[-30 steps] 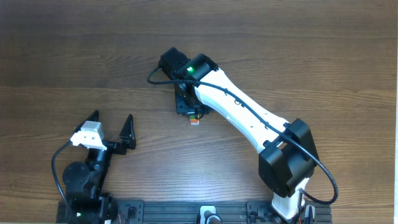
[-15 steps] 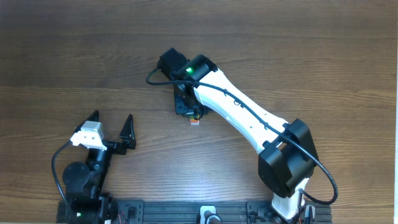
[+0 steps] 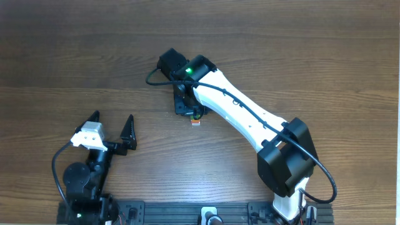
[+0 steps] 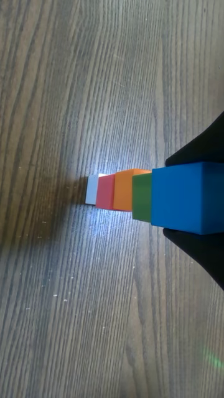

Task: Stack Cubes

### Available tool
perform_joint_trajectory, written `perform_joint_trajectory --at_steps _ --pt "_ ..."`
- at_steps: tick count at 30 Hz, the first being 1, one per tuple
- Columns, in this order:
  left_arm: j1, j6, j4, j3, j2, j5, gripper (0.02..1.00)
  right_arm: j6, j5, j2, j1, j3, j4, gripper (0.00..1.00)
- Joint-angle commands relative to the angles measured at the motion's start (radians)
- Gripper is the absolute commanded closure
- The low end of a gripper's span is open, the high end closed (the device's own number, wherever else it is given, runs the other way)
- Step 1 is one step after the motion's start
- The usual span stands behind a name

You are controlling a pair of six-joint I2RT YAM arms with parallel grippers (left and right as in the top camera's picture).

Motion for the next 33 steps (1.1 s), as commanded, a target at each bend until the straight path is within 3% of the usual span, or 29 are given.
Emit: perform_joint_trajectory --at_steps 1,17,24,33 --pt "-0.005 0.014 0.004 -0.01 -0.007 0.009 0.02 -0.004 0.002 0.014 0.007 0.021 0.002 0.956" --pt "-0.005 0.014 0.004 -0.01 -0.007 0.009 0.018 -0.004 0.002 0.014 0.007 0.021 -0.01 0.943" --pt "-0.005 0.014 0.004 -0.01 -0.007 0.009 0.02 -0.004 0.002 0.016 0.007 0.021 -0.009 0.858" --pt "-0.005 0.014 0.004 -0.01 -0.007 0.009 0.018 -0.004 0.002 0.028 0.007 0.021 -0.009 0.844"
